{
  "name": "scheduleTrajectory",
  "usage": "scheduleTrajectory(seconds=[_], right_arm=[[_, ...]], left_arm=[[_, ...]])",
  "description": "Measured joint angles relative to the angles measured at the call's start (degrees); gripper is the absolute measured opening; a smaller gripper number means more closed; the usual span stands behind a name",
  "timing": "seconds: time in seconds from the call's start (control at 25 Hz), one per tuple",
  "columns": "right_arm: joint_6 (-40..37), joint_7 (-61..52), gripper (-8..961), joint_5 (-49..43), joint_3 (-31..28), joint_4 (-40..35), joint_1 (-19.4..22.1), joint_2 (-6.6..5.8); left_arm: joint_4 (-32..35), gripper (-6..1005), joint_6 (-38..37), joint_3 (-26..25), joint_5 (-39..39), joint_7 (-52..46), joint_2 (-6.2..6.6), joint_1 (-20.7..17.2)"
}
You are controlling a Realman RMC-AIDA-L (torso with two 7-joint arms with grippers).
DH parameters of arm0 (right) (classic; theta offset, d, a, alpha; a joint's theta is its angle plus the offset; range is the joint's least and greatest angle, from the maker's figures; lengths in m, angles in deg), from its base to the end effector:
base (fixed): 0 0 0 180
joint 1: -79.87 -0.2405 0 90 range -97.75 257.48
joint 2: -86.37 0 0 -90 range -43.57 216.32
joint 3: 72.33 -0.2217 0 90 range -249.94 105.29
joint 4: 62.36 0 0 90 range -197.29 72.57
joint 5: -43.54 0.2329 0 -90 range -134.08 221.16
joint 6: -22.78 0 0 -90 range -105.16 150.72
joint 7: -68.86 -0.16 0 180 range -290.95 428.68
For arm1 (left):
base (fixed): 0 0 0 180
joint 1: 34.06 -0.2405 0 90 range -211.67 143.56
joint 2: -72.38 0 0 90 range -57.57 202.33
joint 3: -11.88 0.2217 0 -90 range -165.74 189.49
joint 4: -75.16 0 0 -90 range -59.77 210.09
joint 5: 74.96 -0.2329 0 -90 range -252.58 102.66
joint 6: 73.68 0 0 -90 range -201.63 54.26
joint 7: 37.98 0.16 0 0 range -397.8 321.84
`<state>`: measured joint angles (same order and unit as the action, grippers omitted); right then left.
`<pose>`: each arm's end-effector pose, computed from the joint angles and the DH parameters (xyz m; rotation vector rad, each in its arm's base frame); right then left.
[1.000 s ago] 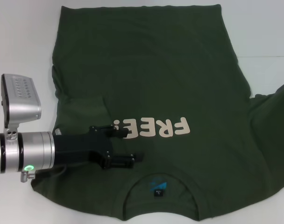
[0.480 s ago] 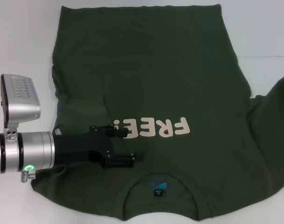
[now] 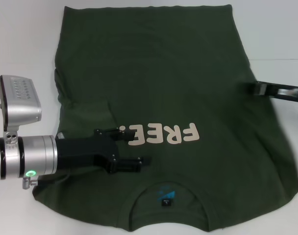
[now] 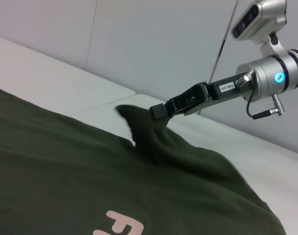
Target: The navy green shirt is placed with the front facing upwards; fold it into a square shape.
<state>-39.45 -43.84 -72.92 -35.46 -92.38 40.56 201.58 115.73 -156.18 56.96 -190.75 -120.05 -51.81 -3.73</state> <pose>0.2628 0.4231 0.0222 -2.1703 1.3502 0.6380 -0.2263 0.3416 -0.0355 -2.7514 -0.6569 -0.6271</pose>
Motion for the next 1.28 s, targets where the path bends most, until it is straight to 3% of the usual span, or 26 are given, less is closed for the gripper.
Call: scheduleTrajectory(seconds=[0.16, 0.44, 0.52, 0.8, 1.2, 1.28], right_arm=[[-3.0, -0.1, 95, 0.2, 3.0, -0.3, -2.5, 1.05], [-6.8, 0.0, 108, 0.4, 3.2, -1.9, -4.9, 1.94], [-6.8, -0.3, 193, 0.4, 3.3, -2.3, -4.9, 1.87], [-7.6, -7.7, 484, -4.4, 3.4, -2.5, -2.7, -0.79], [-14.2, -14.3, 945, -6.0, 3.4, -3.3, 4.6, -5.12], [-14.4, -14.5, 945, -6.1, 3.3, -3.3, 5.8, -5.37]], left_arm=[[-0.1, 885, 0.2, 0.0, 0.1, -0.1, 0.03, 0.0], [-0.1, 885, 0.5, -0.1, 0.1, -0.3, 0.10, 0.1], [-0.1, 885, 0.5, -0.1, 0.1, -0.5, 0.10, 0.1], [0.2, 886, 0.5, -0.1, 0.0, -1.5, 0.09, 0.2], [0.0, 885, 0.5, -0.1, 0.0, -1.5, 0.07, 0.0], [0.0, 885, 0.5, -0.1, 0.0, -1.5, 0.01, -0.1]])
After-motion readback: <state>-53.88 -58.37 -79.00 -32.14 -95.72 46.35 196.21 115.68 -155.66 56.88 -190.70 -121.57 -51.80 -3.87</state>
